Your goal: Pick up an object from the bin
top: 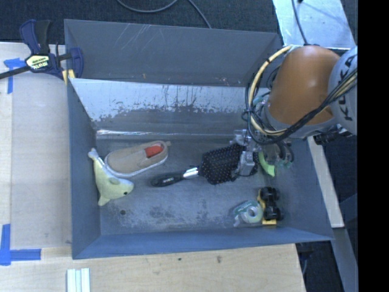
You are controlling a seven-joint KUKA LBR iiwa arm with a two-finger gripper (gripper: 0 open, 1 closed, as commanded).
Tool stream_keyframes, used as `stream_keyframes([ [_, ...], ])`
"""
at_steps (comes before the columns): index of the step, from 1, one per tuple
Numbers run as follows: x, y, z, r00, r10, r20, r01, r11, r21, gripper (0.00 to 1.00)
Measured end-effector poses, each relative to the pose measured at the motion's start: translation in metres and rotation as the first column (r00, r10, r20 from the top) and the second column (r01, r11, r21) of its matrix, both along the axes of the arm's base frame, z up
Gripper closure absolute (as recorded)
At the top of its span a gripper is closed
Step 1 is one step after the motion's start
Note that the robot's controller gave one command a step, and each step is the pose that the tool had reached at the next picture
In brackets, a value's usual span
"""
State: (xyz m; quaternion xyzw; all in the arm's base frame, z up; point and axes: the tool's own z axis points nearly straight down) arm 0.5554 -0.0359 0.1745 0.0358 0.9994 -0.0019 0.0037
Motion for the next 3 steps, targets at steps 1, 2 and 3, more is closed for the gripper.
stream_keyframes([
  [1,0.0,0.0,0.0,1.0,0.0,0.0,0.0,1.0,0.0,1.0],
  [2,0.016,0.003,-0.03,0.999,-0.03,0.012,0.03,1.0,-0.001,1.0],
  [3,0.007,0.017,0.091,0.99,-0.141,0.005,0.141,0.99,0.001,1.0],
])
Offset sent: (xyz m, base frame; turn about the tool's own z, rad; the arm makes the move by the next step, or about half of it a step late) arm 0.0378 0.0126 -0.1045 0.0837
